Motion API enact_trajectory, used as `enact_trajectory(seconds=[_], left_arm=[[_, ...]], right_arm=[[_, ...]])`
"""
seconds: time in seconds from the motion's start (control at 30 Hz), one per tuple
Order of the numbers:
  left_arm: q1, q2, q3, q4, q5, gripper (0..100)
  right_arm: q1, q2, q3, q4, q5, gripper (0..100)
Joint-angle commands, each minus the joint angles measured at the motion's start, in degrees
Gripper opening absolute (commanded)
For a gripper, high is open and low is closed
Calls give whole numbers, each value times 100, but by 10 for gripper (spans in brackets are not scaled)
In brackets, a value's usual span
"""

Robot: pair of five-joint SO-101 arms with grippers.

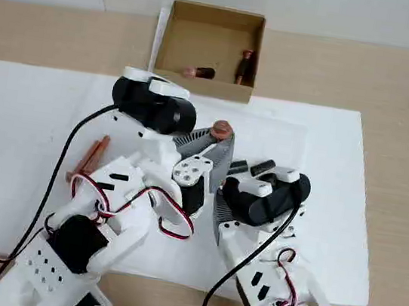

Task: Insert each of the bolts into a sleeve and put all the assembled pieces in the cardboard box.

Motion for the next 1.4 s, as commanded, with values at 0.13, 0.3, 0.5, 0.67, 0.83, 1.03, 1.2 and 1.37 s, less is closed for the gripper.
enact_trajectory(seconds=[0.13,0.3,0.5,0.67,0.83,1.03,1.2,1.37], left_arm=[[35,-158,101,-413,53,5],[44,-158,242,-422,53,5],[141,-149,295,-422,53,5],[193,-149,295,-404,53,5],[202,-158,286,-281,62,5],[202,-158,286,237,35,5],[202,-141,295,475,26,5],[510,-141,629,527,-782,5]], right_arm=[[-251,-13,-35,-145,-53,4],[-259,-13,-35,-145,-62,4],[-268,-22,-35,-145,-70,4],[-268,-22,-35,-145,-70,4],[-268,-13,-35,-145,-70,4],[-268,-13,-35,-145,-70,4],[-268,-13,-35,-145,-70,4],[-268,-22,-35,-145,-70,4]])
